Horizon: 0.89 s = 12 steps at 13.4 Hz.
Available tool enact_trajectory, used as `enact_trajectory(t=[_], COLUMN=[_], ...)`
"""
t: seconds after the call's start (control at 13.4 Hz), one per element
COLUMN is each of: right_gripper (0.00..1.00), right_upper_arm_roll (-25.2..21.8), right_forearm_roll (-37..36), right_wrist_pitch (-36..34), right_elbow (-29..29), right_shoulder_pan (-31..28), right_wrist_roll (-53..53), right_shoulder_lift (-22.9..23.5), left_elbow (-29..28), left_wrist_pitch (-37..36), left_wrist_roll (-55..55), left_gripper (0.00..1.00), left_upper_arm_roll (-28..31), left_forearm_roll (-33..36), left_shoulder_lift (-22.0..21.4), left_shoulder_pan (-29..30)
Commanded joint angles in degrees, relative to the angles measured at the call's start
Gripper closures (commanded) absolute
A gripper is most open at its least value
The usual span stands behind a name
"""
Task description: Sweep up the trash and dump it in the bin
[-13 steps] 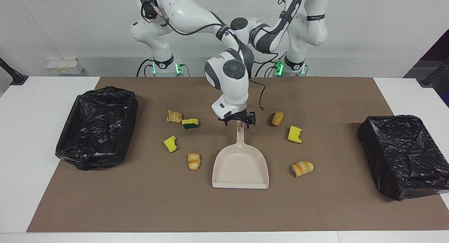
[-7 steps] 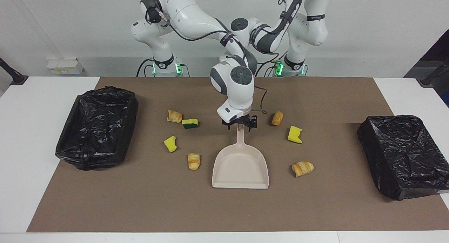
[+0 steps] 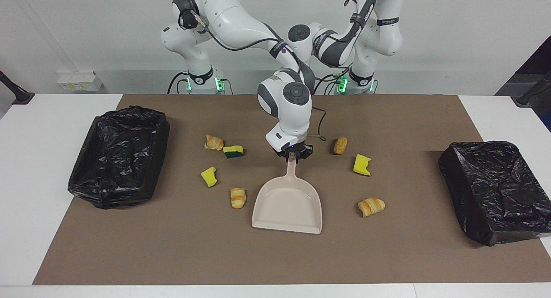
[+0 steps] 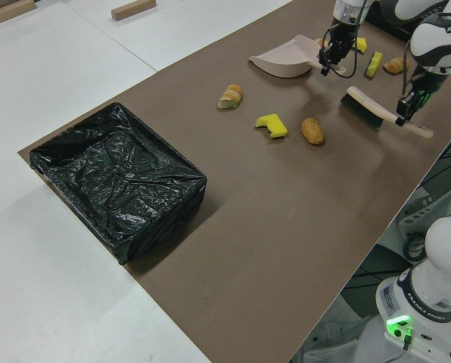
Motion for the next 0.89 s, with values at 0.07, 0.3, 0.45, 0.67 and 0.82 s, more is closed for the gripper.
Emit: enact_trajectory(t=[0.07,0.3,0.45,0.67,0.82], right_gripper=[1.0,1.0,1.0,1.0,1.0], right_upper_arm_roll=[-0.5,-0.1,-0.2,-0.4,-0.4], right_forearm_roll=[-0.8,0.2,0.0,-2.7,-3.2], right_wrist_pitch=[-6.5,-12.4,-14.0,-13.6,-13.3], right_elbow=[2.8,0.5,-4.9,-9.5,-10.5], right_shoulder_pan=[-2.3,-6.0,-6.3,-8.4,-9.5], right_wrist_roll=[-9.0,-23.7,-37.0,-58.5,-69.6], right_shoulder_lift=[-4.0,-11.0,-15.1,-17.1,-17.3], left_elbow=[1.7,5.9,11.8,22.9,31.6], left_wrist_pitch=[-5.6,-3.3,-3.0,-1.9,-0.7], left_wrist_roll=[13.3,27.2,40.7,56.2,63.1], left_gripper=[1.0,1.0,1.0,1.0,1.0], left_upper_arm_roll=[-0.3,-0.3,-0.3,-0.3,-0.3], left_forearm_roll=[1.2,3.0,3.1,3.1,3.3], left_shoulder_lift=[-3.9,-1.2,3.7,12.9,20.2], left_shoulder_pan=[9.5,20.0,26.8,34.1,37.8])
